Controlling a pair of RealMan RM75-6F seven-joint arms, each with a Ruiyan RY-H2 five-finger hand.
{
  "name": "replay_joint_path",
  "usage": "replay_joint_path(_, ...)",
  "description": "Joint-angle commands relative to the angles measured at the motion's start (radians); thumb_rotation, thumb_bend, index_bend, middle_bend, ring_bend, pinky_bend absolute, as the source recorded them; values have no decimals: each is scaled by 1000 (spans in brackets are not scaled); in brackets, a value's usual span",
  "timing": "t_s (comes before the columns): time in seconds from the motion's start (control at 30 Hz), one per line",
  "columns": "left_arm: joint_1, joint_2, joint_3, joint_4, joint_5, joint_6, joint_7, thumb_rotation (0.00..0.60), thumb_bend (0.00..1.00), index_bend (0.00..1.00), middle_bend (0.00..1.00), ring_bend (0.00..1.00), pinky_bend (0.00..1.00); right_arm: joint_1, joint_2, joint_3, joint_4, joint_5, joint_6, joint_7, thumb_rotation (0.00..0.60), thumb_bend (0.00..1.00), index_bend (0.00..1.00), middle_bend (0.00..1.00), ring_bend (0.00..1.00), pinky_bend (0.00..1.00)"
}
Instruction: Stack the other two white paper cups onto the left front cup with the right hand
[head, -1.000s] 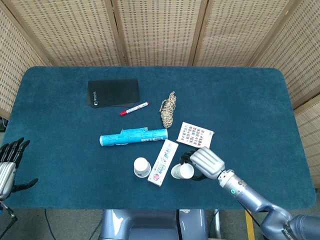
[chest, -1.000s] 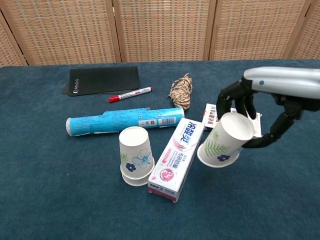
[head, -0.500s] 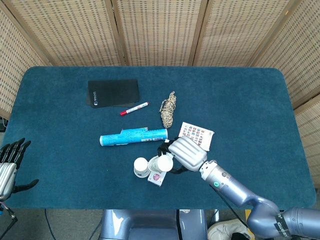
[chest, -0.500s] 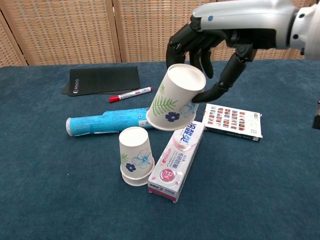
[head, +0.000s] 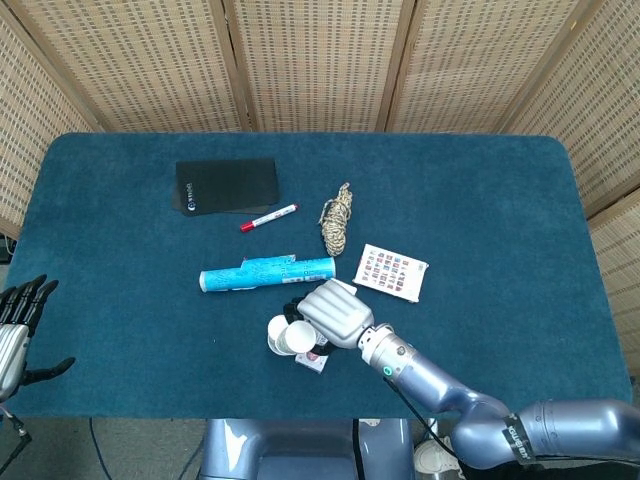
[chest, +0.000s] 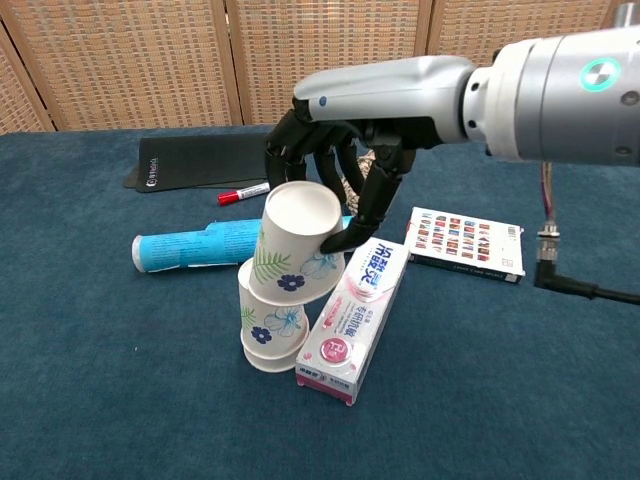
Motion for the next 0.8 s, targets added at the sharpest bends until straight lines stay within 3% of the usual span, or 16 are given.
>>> replay_joint_path(0.03,0,0,0,0,0,1,0,600,0,0,0,0,0,31,-35,3,19,51,16,-43,600,478,521,564,550,564)
replay_joint_path(0.43,-2,-1,-1,1,-5,-5,1,600,0,0,0,0,0,90,-89,14,47,168,70,-107,600,476,520,562,547,564)
replay_joint_path(0.53,-2,0,-2,1,-6,-5,1,600,0,0,0,0,0,98,-95,13,51,178,69,-105,600,454,475,503,498,564)
replay_joint_path(0.57,-2,0,-2,1,-6,-5,0,600,0,0,0,0,0,101,-95,10,51,180,65,-104,600,423,440,465,465,558)
replay_joint_path(0.7,-3,0,-3,2,-8,-6,-1,600,0,0,0,0,0,120,-72,-4,32,223,8,-91,600,110,193,174,225,348)
replay_joint_path(0.8,-3,0,-2,2,-7,-6,-1,600,0,0,0,0,0,127,-69,-5,27,213,5,-85,600,27,138,100,150,268)
